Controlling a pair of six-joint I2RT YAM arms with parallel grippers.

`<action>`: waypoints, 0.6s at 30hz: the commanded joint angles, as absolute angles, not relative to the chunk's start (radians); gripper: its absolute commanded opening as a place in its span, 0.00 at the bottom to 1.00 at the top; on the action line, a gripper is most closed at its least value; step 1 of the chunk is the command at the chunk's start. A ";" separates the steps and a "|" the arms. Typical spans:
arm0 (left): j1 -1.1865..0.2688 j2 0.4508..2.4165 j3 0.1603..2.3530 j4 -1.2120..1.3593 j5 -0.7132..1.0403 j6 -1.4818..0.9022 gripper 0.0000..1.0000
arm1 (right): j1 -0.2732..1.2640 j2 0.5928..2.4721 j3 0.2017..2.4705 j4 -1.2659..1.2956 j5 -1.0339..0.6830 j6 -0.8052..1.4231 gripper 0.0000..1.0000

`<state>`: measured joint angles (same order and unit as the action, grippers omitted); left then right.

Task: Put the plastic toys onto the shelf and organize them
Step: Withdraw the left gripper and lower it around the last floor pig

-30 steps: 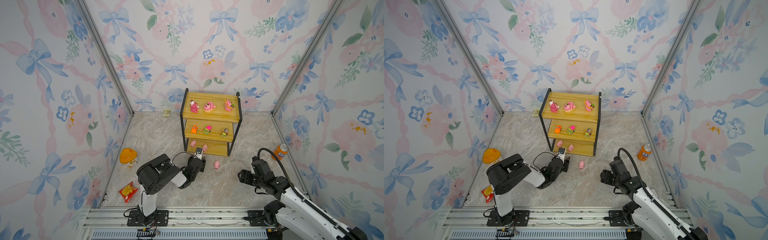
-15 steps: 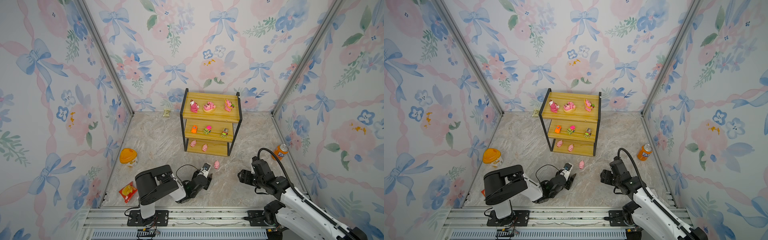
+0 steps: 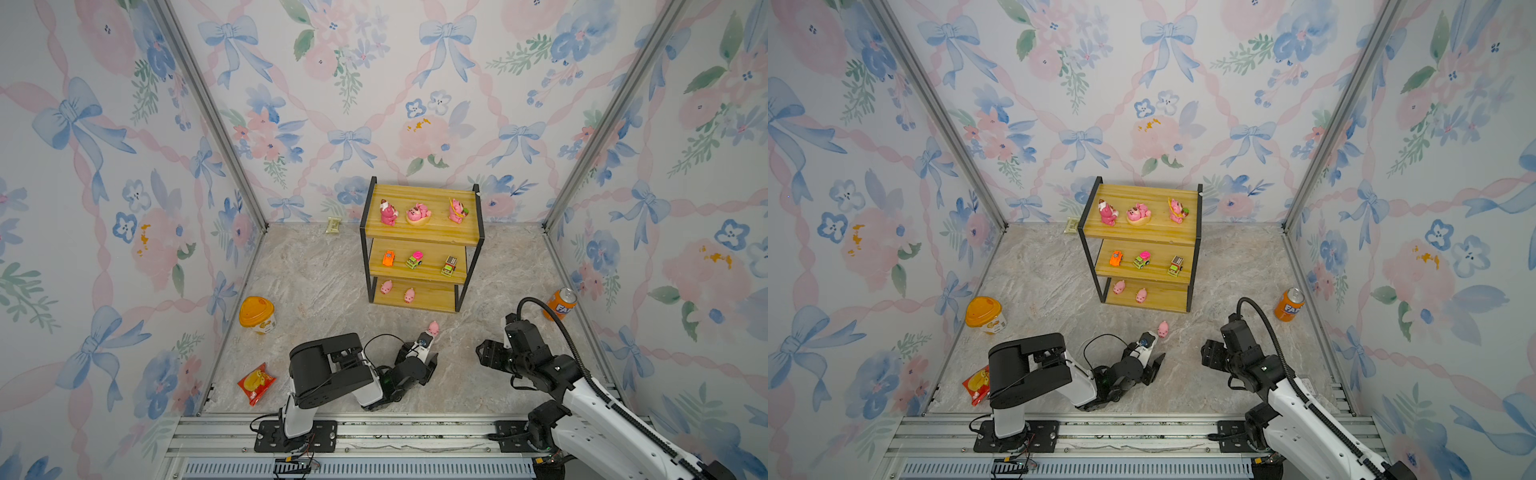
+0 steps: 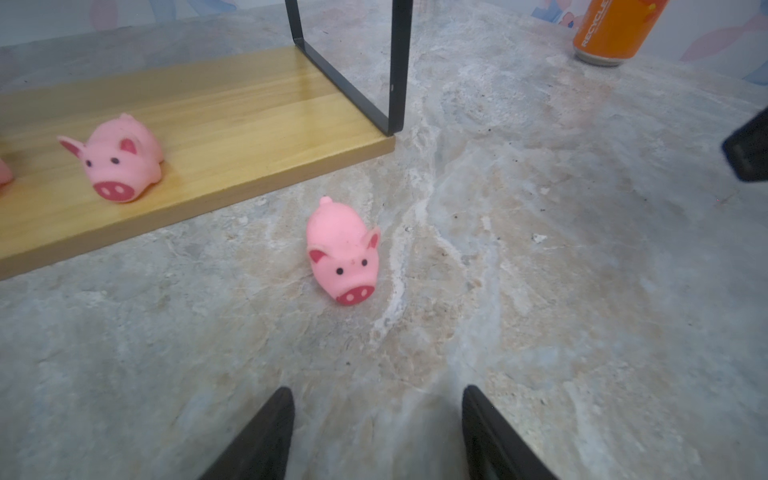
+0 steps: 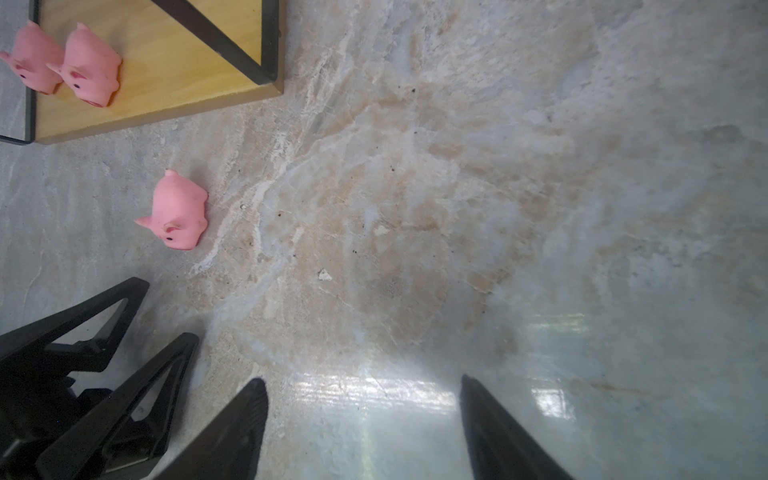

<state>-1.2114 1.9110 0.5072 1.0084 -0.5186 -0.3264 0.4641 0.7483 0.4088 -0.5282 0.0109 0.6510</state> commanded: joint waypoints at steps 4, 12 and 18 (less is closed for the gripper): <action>-1.212 1.953 0.557 1.021 -0.536 -0.320 0.65 | 0.452 0.756 0.409 -0.558 0.011 0.642 0.76; -1.198 1.977 0.596 1.022 -0.555 -0.311 0.66 | 0.453 0.752 0.420 -0.573 0.014 0.641 0.76; -1.148 1.998 0.610 1.022 -0.543 -0.345 0.60 | 0.454 0.748 0.423 -0.575 0.018 0.641 0.76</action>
<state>-1.1690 1.9705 0.5968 1.0092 -0.5350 -0.3264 0.4641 0.7544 0.4091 -0.5491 0.0113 0.6506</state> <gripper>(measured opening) 0.610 0.755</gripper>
